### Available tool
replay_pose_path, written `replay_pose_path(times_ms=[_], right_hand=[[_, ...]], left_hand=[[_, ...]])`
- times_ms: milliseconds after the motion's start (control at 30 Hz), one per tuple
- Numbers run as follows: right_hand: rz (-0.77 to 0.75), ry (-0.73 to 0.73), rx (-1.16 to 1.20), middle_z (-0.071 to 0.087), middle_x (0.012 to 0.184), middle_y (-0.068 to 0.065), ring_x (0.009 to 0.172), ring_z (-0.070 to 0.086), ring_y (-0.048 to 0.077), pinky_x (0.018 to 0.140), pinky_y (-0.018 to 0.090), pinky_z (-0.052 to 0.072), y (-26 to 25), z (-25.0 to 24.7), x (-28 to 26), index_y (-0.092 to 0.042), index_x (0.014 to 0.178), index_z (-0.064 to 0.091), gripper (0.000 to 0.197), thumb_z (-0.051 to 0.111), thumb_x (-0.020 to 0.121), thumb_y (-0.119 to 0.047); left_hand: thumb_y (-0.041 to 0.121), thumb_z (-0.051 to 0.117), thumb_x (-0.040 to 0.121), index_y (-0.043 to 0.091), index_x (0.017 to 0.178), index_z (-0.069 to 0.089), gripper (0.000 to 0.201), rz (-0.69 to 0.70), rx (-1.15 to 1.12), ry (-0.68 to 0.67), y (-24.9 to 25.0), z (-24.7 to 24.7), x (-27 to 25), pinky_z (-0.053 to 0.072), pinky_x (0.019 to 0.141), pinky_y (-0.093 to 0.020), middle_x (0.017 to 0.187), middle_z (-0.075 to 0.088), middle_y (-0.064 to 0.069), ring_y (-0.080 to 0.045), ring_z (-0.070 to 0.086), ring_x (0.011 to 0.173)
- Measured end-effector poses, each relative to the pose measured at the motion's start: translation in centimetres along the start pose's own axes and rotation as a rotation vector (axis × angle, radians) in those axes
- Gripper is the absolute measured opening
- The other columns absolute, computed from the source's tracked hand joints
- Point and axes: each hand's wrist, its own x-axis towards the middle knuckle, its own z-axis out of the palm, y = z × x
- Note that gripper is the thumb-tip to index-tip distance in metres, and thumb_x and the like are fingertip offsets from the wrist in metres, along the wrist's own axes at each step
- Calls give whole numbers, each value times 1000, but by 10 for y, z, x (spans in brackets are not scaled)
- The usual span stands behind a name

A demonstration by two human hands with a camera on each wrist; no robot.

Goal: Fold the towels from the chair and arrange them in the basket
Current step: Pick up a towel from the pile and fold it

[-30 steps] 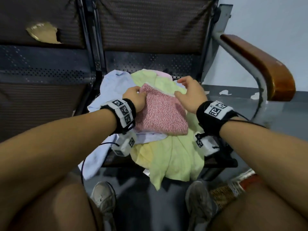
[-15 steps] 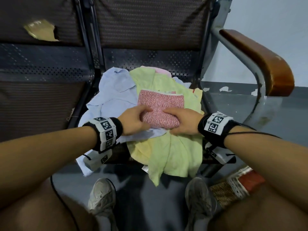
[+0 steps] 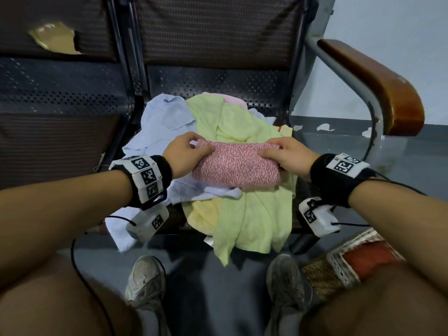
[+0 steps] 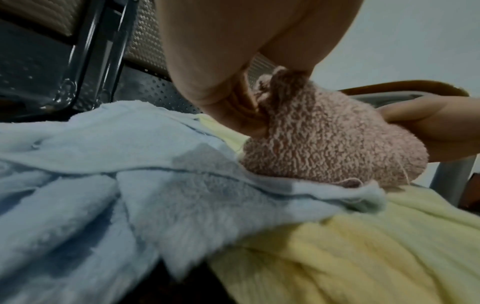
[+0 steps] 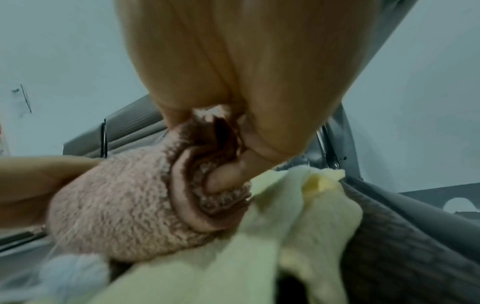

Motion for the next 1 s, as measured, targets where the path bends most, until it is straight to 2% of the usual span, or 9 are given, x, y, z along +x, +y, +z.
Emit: replay_pose_path(times_ms=[133, 200, 333, 433, 533, 633, 767, 867, 1000], right_hand=[[27, 123, -330, 70, 102, 7, 96, 66, 25, 87, 37, 53, 15, 11, 9, -10, 105, 68, 34, 57, 98, -41], [33, 183, -464, 68, 102, 5, 95, 62, 24, 84, 34, 50, 14, 15, 13, -13, 107, 68, 36, 53, 98, -44], [60, 181, -538, 69, 95, 5, 92, 63, 25, 77, 32, 48, 11, 16, 15, -13, 98, 70, 37, 54, 97, -47], [94, 138, -525, 71, 95, 7, 90, 64, 24, 80, 35, 52, 6, 12, 11, -12, 96, 71, 38, 56, 96, -47], [81, 135, -507, 68, 119, 3, 105, 63, 20, 89, 30, 49, -4, 9, 5, -18, 116, 65, 30, 60, 93, -37], [-113, 146, -302, 49, 147, 0, 134, 47, 16, 106, 27, 37, -27, 7, -6, -23, 145, 43, 60, 63, 88, -26], [-151, 40, 37, 66, 127, 1, 114, 64, 14, 100, 37, 51, -57, 11, -25, -27, 139, 51, 68, 73, 76, -36], [-140, 46, 117, 76, 104, 6, 98, 73, 23, 97, 43, 55, -63, 11, -41, -15, 108, 73, 27, 74, 85, -29], [-69, 162, 412, 74, 112, 9, 102, 71, 26, 89, 40, 56, -60, 2, -64, -7, 119, 65, 34, 70, 91, -26]], left_hand=[[78, 47, 82, 12, 110, 63, 73, -217, 171, -2, -1, 11, -1, 56, 89, -43, 108, 69, -13, -31, 67, 93], [89, 39, 76, 5, 101, 67, 91, -352, 91, -115, 3, 12, -5, 61, 69, -40, 88, 74, -19, -34, 73, 74], [81, 55, 75, 3, 104, 63, 83, -462, -85, -231, 9, 15, -5, 57, 48, -31, 68, 73, -16, -27, 70, 53], [59, 73, 77, 3, 112, 61, 68, -368, -182, -118, 15, 17, -1, 63, 68, -39, 89, 73, -13, -27, 73, 71], [44, 81, 72, 14, 84, 57, 40, -90, -160, 36, 35, 16, -3, 59, 84, -50, 91, 70, -11, -29, 70, 86], [30, 80, 71, 23, 84, 47, 36, 119, -209, 75, 59, 12, -13, 57, 74, -49, 89, 72, -18, -28, 66, 74], [24, 76, 68, 22, 93, 53, 34, 393, -220, -92, 86, 7, -33, 48, 63, -32, 80, 68, -16, -17, 54, 65], [23, 84, 71, 21, 110, 57, 48, 380, -362, -28, 94, 6, -44, 54, 66, -21, 94, 67, -2, -6, 65, 77], [40, 84, 67, 22, 133, 40, 81, 105, -444, -244, 89, 16, -63, 57, 80, -33, 117, 65, -5, -15, 69, 99]])
